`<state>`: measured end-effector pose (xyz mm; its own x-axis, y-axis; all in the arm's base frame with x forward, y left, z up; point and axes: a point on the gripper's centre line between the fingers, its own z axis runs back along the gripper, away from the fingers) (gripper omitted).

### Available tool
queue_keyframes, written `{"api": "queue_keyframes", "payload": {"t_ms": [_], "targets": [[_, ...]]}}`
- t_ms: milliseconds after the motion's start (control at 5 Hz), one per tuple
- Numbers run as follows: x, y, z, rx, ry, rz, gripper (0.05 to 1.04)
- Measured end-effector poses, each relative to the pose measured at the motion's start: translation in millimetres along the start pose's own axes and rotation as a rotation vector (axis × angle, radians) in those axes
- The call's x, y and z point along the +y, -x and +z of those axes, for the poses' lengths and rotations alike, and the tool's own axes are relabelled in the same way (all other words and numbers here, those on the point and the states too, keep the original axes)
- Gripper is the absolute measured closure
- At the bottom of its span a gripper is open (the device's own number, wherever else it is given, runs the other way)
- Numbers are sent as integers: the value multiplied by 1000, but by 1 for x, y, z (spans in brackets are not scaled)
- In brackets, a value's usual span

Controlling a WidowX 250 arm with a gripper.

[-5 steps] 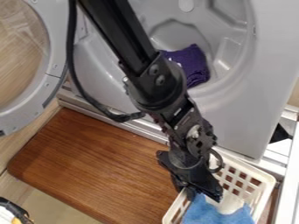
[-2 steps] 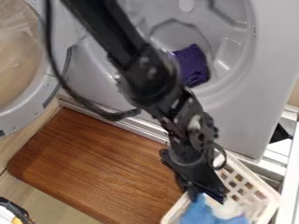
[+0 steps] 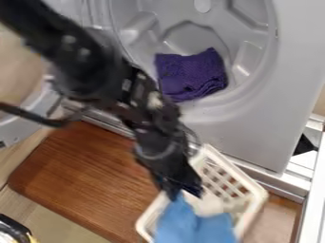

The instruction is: Move the white object and the blue towel

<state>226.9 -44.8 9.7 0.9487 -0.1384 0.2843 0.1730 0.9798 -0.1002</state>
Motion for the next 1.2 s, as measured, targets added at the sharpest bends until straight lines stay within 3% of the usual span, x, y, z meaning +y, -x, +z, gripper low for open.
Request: {"api": "queue_keyframes", "payload": {"t_ms": [400, 1000, 1200], "targets": [[56, 11, 8, -44, -25, 90, 996], [96, 14, -30, 0, -72, 157, 963], [96, 15, -41, 34, -57, 157, 767]]}}
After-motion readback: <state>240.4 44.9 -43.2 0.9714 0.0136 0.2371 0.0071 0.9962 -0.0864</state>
